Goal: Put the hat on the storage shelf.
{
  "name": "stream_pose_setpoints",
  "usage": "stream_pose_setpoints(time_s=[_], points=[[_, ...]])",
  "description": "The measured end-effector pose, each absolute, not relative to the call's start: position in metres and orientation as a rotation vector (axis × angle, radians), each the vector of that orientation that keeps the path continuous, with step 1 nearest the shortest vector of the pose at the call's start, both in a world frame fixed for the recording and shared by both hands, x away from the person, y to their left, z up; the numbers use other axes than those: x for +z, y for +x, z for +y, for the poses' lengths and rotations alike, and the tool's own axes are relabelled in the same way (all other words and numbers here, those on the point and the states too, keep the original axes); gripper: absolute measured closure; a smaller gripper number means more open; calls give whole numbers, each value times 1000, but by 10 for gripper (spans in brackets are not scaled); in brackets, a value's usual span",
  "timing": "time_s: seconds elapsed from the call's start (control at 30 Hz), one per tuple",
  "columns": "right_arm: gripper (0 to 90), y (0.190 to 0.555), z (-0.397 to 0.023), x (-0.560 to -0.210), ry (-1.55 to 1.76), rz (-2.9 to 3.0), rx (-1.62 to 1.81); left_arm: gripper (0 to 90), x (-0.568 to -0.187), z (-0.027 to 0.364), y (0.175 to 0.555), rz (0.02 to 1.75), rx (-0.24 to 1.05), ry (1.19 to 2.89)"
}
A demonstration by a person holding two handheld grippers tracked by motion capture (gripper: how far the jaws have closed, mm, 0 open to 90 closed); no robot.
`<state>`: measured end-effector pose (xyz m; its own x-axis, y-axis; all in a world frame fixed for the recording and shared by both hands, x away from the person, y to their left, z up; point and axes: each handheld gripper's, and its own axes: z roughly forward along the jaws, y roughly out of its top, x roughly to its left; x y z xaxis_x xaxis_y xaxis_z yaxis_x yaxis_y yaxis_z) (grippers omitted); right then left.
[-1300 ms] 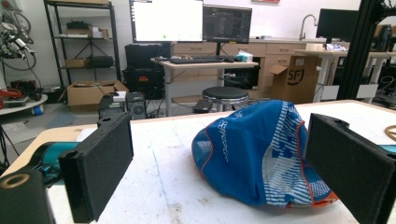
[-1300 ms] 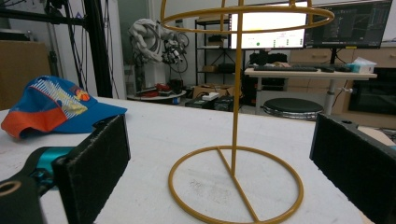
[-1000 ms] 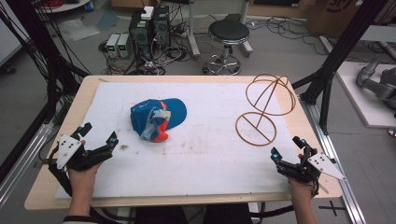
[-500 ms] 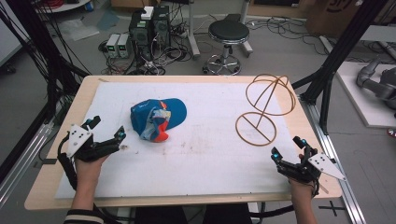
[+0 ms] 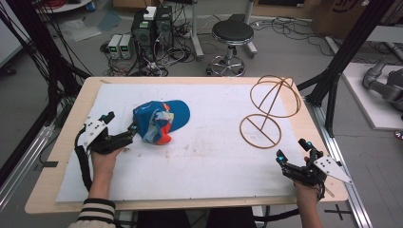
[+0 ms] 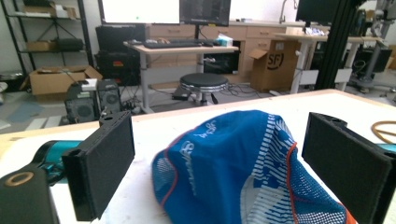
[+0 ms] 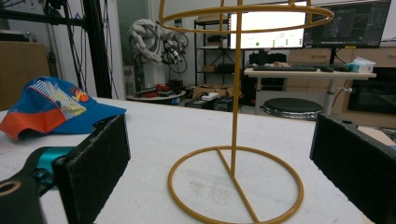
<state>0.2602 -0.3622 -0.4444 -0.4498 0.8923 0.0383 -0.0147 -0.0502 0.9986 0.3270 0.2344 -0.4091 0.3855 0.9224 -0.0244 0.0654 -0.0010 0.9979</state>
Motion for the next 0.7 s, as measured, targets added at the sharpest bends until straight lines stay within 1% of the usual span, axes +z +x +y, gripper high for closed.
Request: stream_pose_setpoints(time_s=[0.1,0.23,0.33,0.4,0.5,0.7], points=[[46,261,-363,-445,961,1495,1594,129,-411,223,336,968,861,1452],[46,260,-363,-444,963,1498,1598,130,-413,217,345,970,856,1466],[46,260,-363,-444,961,1495,1600,130,-414,212,357,969,823,1489],[46,260,-363,-444,960,1498,1599,138,-414,211,361,959,813,1508],[46,261,-363,-445,957,1497,1600,197,-415,211,363,944,815,1505],[46,260,-362,-444,963,1501,1600,203,-424,216,371,974,779,1529]])
